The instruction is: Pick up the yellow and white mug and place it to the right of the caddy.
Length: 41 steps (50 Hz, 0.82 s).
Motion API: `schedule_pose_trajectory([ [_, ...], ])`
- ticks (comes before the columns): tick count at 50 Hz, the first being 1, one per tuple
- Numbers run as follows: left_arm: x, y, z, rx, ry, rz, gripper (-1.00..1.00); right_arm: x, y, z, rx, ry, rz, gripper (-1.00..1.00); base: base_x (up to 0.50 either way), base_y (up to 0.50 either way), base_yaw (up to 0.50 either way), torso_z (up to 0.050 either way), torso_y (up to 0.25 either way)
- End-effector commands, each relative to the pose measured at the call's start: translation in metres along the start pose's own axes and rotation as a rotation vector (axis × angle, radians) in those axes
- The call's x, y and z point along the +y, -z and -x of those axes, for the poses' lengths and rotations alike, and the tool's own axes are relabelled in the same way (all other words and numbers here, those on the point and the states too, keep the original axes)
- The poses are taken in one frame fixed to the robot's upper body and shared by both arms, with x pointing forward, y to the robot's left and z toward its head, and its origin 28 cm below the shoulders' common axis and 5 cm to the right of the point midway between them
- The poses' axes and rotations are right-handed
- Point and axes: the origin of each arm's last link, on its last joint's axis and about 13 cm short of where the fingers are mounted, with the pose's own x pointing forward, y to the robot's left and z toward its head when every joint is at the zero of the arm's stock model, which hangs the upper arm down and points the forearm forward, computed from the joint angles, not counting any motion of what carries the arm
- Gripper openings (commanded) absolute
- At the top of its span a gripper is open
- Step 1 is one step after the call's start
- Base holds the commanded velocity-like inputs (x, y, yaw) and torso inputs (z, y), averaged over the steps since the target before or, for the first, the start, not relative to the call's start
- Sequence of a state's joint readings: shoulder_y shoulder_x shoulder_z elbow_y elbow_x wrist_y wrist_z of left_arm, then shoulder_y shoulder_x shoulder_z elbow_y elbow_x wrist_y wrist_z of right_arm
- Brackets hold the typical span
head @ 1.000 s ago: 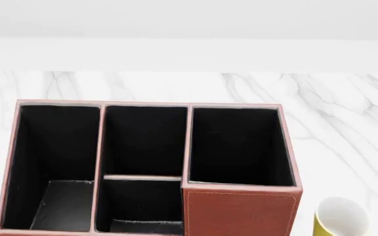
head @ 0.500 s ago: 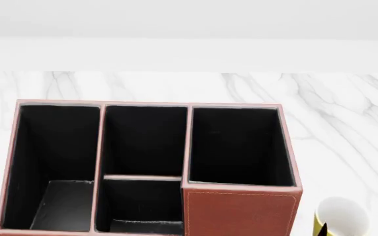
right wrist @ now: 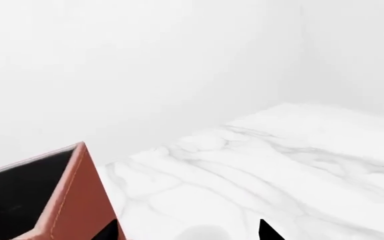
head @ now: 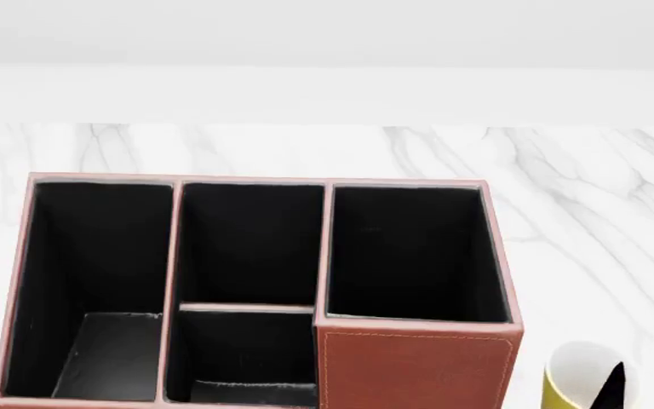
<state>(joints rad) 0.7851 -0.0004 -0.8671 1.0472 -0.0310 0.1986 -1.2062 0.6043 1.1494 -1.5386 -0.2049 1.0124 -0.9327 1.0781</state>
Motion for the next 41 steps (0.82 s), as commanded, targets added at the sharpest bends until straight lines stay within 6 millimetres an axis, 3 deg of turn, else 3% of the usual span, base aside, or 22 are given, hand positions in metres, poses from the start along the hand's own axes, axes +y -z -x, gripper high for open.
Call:
schedule_pose_trajectory([
  [1, 0.000, 0.000, 0.000, 0.001, 0.000, 0.001, 1.00, 0.001, -0.028, 0.016, -0.093, -0.008, -0.034, 1.00, 0.00, 0.00, 0.00, 0.000, 0.000],
  [12, 0.000, 0.000, -0.001, 0.004, -0.002, 0.001, 1.00, -0.001, -0.041, 0.026, -0.138, 0.007, -0.034, 1.00, 0.00, 0.00, 0.00, 0.000, 0.000],
  [32, 0.001, 0.000, -0.003, 0.005, -0.006, 0.005, 1.00, 0.003, -0.089, 0.056, -0.306, -0.016, -0.048, 1.00, 0.00, 0.00, 0.00, 0.000, 0.000],
  [41, 0.001, 0.000, -0.002, 0.004, -0.005, 0.005, 1.00, 0.005, -0.096, 0.062, -0.335, -0.036, -0.053, 1.00, 0.00, 0.00, 0.00, 0.000, 0.000],
])
